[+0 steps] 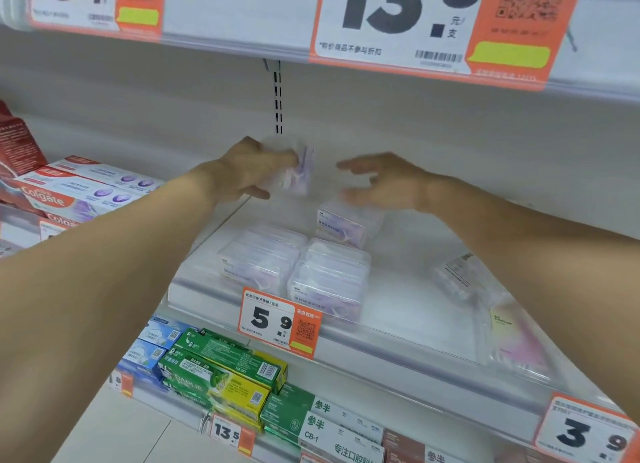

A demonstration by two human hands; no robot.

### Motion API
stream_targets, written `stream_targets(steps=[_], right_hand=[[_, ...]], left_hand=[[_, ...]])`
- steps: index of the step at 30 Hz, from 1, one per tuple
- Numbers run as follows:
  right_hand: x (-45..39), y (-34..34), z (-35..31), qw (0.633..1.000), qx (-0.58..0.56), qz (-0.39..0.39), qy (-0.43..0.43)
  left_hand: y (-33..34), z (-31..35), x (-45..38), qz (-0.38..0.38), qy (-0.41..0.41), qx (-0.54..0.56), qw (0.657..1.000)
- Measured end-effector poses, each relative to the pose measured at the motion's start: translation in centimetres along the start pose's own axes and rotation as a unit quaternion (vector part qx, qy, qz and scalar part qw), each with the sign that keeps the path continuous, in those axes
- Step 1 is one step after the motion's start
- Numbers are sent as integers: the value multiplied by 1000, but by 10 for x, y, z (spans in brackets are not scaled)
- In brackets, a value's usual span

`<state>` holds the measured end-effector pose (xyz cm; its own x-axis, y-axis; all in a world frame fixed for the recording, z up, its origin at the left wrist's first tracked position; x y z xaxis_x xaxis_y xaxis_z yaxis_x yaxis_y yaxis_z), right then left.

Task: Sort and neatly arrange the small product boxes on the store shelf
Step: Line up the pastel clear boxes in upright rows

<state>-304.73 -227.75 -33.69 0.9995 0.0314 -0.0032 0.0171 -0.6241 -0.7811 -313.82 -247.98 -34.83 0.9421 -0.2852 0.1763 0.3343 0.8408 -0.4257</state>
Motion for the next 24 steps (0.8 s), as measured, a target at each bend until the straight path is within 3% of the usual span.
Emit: stream_targets(steps=[2, 5, 9, 11, 14, 18, 21, 24], right_hand=[[-8, -7, -15, 995, -82, 56, -29], [-17, 1, -42, 989, -133, 19, -57], [-24, 1, -55, 980, -178, 67, -65], [-24, 2, -52, 989, -101, 88, -64], [-23, 15, -54, 990, 25, 116, -76], [-27, 34, -45, 992, 62, 84, -70], [-22, 21, -28, 993, 71, 89, -35], [-10, 11, -9, 985, 157, 70, 1]], left_hand=[[0, 1, 5, -67, 5, 138, 988], [3, 6, 18, -162, 32, 234, 958], [-5, 0, 20, -186, 44, 116, 975], [-15, -3, 17, -135, 49, 62, 988], [-13, -2, 21, -122, 90, 23, 988], [-6, -9, 22, -69, 155, -143, 975], [0, -19, 24, -68, 142, -164, 974], [4, -26, 25, -87, 101, -147, 980]])
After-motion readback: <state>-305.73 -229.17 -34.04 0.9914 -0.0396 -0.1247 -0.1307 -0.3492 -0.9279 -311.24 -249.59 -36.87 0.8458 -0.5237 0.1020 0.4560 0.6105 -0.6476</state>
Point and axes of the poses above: each hand's wrist, its own x-axis away from the middle knuckle, its own y-axis out of the palm, z = x × y, the point moved 6 cm from there along -x, towards the middle knuckle, and after that the axes turned 3 degrees about -y, right-handed, at the moved point
